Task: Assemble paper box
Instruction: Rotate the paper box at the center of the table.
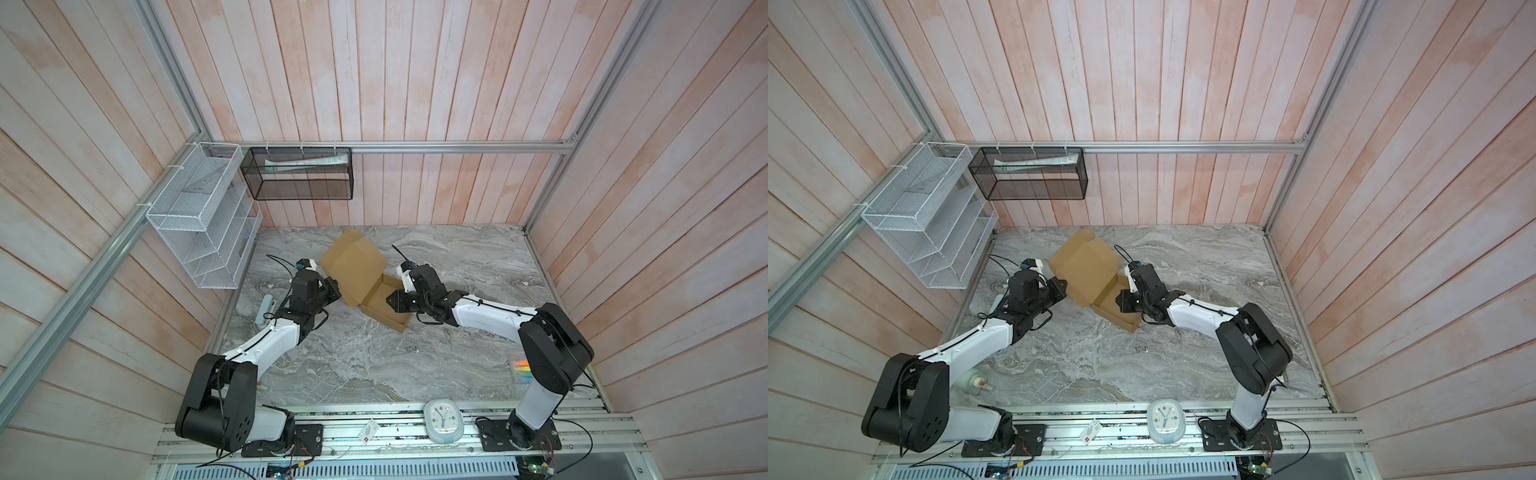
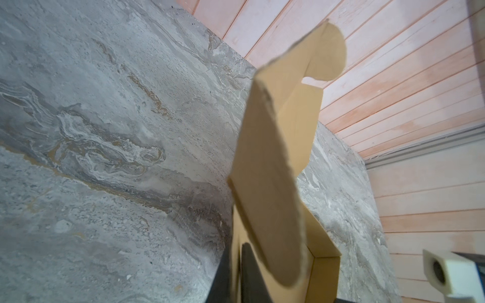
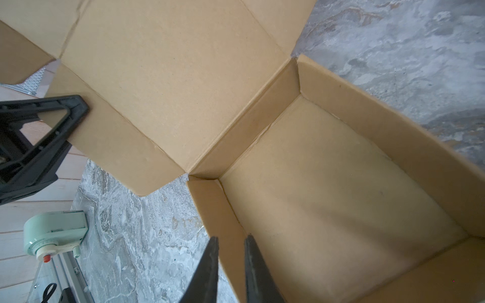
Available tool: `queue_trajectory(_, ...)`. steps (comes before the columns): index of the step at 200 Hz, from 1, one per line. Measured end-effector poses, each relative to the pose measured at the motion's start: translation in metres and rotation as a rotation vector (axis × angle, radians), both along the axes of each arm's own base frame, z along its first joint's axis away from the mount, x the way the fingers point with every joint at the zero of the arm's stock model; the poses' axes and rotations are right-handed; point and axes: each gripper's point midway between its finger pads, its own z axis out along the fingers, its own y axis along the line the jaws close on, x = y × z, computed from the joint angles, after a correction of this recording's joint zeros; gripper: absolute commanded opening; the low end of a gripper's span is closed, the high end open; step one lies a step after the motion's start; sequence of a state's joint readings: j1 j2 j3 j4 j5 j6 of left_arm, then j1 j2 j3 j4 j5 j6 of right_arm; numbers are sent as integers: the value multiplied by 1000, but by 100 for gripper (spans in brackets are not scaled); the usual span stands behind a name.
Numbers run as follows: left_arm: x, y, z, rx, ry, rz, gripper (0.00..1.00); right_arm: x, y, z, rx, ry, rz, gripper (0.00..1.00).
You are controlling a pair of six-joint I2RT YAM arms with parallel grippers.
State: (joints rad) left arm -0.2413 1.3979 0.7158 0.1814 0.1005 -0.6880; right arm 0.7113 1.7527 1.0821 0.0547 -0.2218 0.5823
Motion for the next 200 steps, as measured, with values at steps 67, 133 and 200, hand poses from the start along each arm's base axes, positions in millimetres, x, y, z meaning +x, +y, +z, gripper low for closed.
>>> queue_trajectory(67, 4, 0, 6, 73, -51, -61, 0, 13, -2, 19, 13, -51, 7, 33)
queue_trajectory(133, 7, 2, 16, 120, -109, -171, 0, 32, -24, 63, 32, -165, -23, 37)
queue_trajectory(200, 6, -1, 28, 180, -189, -308, 0, 63, -61, 86, -28, -242, -88, 37)
